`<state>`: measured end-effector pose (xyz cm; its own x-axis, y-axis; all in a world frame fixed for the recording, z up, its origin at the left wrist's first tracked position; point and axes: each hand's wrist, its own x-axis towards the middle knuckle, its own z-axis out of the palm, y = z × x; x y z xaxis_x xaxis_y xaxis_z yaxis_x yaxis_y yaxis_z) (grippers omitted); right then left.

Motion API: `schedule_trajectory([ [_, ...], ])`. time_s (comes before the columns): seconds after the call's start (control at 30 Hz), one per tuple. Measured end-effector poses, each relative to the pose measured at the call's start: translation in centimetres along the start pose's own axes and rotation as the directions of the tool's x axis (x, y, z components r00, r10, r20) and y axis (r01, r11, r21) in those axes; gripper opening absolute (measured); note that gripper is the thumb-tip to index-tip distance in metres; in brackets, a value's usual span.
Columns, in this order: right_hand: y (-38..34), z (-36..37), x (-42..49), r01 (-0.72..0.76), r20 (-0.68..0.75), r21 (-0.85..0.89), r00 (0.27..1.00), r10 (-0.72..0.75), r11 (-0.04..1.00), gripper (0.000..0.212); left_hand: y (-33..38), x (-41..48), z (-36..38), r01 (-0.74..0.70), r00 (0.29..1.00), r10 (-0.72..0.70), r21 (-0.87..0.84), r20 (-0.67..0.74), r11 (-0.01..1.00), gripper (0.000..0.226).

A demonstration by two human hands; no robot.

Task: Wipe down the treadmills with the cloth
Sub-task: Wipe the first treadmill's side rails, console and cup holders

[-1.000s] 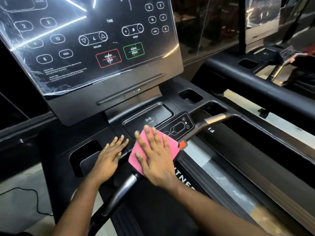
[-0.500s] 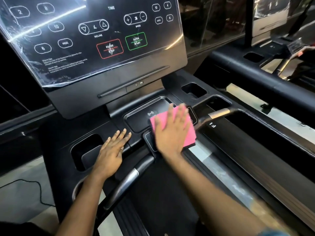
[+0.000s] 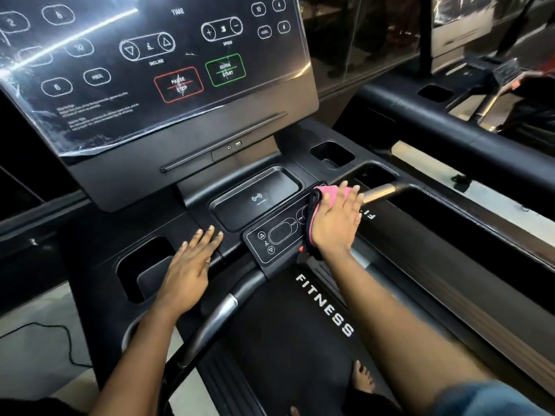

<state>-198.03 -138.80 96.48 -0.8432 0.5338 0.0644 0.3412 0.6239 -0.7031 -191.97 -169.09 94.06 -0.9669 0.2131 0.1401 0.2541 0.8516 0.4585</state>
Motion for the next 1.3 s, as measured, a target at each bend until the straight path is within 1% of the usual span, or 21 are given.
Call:
schedule_trajectory([
  [0.03, -0.8, 0.3, -0.3, -0.075, -0.015, 0.028, 0.997, 0.075, 0.997, 0.063, 0.1, 0.0, 0.0, 0.004, 1.0, -0.004, 0.002, 0.001, 1.0, 0.066],
  [0.07, -1.8, 0.7, -1.3, -0.113, -0.038, 0.045, 0.993, 0.114, 0.993, 0.064, 0.1, 0.0, -0.1, 0.005, 1.0, -0.005, 0.003, 0.002, 1.0, 0.067],
  [0.1, -2.6, 1.1, -3.2, -0.093, -0.061, 0.037, 0.994, 0.095, 0.995, 0.067, 0.2, 0.0, -0.1, 0.005, 1.0, -0.005, 0.002, 0.0, 1.0, 0.068],
  [0.17, -3.9, 2.3, -8.7, 0.093, -0.048, -0.026, 0.994, -0.094, 0.995, 0.069, 0.3, 0.1, -0.2, 0.004, 1.0, -0.004, 0.001, 0.003, 1.0, 0.067],
  [0.23, -4.2, 3.1, -14.7, 0.282, 0.048, -0.04, 0.959, -0.28, 0.958, 0.067, 0.1, 0.3, -0.3, -0.003, 1.0, 0.003, -0.005, 0.015, 1.0, 0.066],
  [0.27, -3.9, 3.3, -17.1, 0.345, 0.095, -0.045, 0.936, -0.34, 0.937, 0.067, 0.0, 0.2, -0.3, -0.008, 1.0, 0.008, -0.011, 0.022, 1.0, 0.064],
  [0.33, -2.8, 3.2, -19.1, 0.408, 0.152, -0.045, 0.905, -0.397, 0.912, 0.066, -0.3, 0.1, -0.2, -0.02, 0.999, 0.021, -0.027, 0.032, 0.999, 0.06],
  [0.37, -2.3, 3.0, -18.7, 0.42, 0.156, -0.044, 0.899, -0.409, 0.907, 0.065, -0.5, 0.0, -0.2, -0.026, 0.999, 0.027, -0.032, 0.038, 0.999, 0.059],
  [0.43, -1.6, 2.7, -16.9, 0.402, 0.134, -0.049, 0.91, -0.393, 0.914, 0.064, -0.7, 0.0, -0.2, -0.026, 0.999, 0.027, -0.031, 0.046, 0.999, 0.058],
  [0.53, -1.5, 2.4, -14.1, 0.296, 0.099, -0.013, 0.951, -0.294, 0.955, 0.063, -0.4, 0.0, -0.3, -0.007, 0.999, 0.009, -0.031, 0.045, 0.999, 0.06],
  [0.67, -2.4, 2.7, -11.3, 0.093, -0.003, -0.025, 0.996, -0.093, 0.995, 0.064, -0.2, -0.2, -0.3, 0.003, 0.999, -0.002, -0.024, 0.051, 1.0, 0.06],
  [0.73, -2.5, 2.5, -8.9, -0.035, -0.037, -0.012, 0.999, 0.034, 0.999, 0.063, -0.2, -0.3, -0.4, 0.004, 0.998, -0.003, -0.023, 0.056, 1.0, 0.059],
  [0.8, -2.0, 1.6, -5.5, -0.185, -0.047, 0.056, 0.981, 0.188, 0.981, 0.063, -0.1, -0.3, -0.5, 0.0, 0.998, 0.002, -0.036, 0.057, 0.999, 0.059],
  [0.87, -1.3, 0.5, -2.2, -0.294, 0.004, 0.18, 0.954, 0.298, 0.939, 0.064, 0.1, -0.3, -0.5, -0.004, 0.999, 0.006, -0.038, 0.052, 0.999, 0.06],
  [0.9, -1.1, 0.2, -1.3, -0.322, 0.035, 0.251, 0.945, 0.324, 0.913, 0.065, 0.2, -0.2, -0.5, -0.002, 0.999, 0.003, -0.029, 0.043, 1.0, 0.06],
  [0.97, -1.2, 0.4, -1.2, -0.362, 0.053, 0.364, 0.928, 0.369, 0.858, 0.066, 0.4, -0.1, -0.4, 0.007, 1.0, -0.007, -0.013, 0.029, 1.0, 0.061],
  [1.03, -1.7, 1.0, -3.1, -0.411, 0.059, 0.444, 0.9, 0.432, 0.796, 0.066, 0.5, -0.1, -0.4, 0.013, 0.999, -0.013, -0.002, 0.03, 1.0, 0.062],
  [1.1, -2.2, 1.5, -6.4, -0.468, 0.087, 0.508, 0.863, 0.497, 0.723, 0.061, 0.5, -0.1, -0.5, 0.02, 0.999, -0.02, 0.001, 0.041, 1.0, 0.062],
  [1.17, -2.7, 1.9, -10.4, -0.521, 0.171, 0.59, 0.827, 0.536, 0.616, 0.052, 0.5, 0.0, -0.5, 0.023, 0.999, -0.023, 0.002, 0.042, 1.0, 0.063],
  [1.23, -3.3, 2.1, -13.4, -0.565, 0.274, 0.644, 0.799, 0.535, 0.515, 0.045, 0.4, -0.1, -0.4, 0.021, 0.999, -0.021, 0.004, 0.05, 1.0, 0.063],
  [1.3, -3.4, 2.5, -13.7, -0.608, 0.343, 0.67, 0.762, 0.549, 0.425, 0.047, 0.2, -0.1, -0.5, 0.017, 0.998, -0.017, -0.009, 0.062, 1.0, 0.062],
])
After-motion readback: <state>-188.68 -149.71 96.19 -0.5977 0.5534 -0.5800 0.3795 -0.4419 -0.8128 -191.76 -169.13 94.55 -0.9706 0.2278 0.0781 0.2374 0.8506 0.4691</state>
